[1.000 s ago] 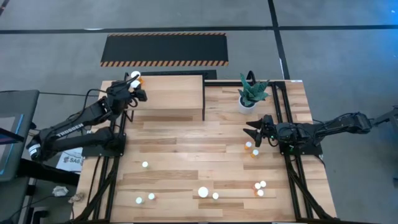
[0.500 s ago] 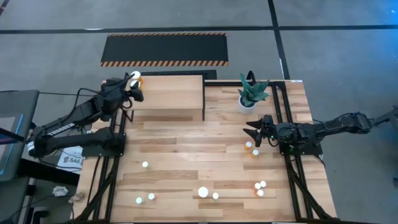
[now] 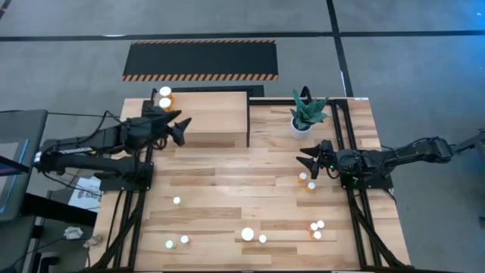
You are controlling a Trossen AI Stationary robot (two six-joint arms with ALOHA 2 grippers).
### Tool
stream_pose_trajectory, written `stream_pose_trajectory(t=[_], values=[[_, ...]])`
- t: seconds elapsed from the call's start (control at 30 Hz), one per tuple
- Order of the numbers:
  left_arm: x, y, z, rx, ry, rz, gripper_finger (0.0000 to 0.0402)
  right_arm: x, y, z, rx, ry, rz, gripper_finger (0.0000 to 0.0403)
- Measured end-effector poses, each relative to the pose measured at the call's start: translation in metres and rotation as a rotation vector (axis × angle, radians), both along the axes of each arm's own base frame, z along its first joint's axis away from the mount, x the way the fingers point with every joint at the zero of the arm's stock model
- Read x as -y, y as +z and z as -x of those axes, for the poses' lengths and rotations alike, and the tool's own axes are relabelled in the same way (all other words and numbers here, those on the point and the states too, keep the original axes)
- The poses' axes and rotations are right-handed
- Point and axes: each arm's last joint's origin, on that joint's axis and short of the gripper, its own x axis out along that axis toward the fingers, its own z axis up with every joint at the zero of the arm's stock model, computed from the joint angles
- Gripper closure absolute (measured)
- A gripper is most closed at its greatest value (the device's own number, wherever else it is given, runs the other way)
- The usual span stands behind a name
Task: Pick and place medicine bottles onto shelf by color
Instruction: Put the top yellow pill bottle on the shelf
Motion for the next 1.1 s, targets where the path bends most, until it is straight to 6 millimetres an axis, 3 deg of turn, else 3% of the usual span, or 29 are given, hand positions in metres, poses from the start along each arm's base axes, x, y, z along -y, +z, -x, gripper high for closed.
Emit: stream_pose_trajectory(t=[0.37, 0.7, 0.87, 1.1], values=[[0.034, -0.007, -0.049, 0.084, -0.174, 0.047, 0.0152, 0.000, 0.000, 0.000, 0.000, 0.000, 0.000, 0.0147], [0.096, -0.008, -0.088, -0.008, -0.241, 0.203, 0.0152, 0.000, 0.000, 0.000, 0.000, 0.000, 0.000, 0.0147], [0.126, -0.012, -0.089, -0.100, -0.190, 0.334, 0.0152, 0.000, 0.000, 0.000, 0.000, 0.000, 0.000, 0.0147], [0.156, -0.040, -0.071, -0.277, -0.058, 0.689, 0.0152, 0.000, 0.000, 0.000, 0.000, 0.000, 0.000, 0.0147]])
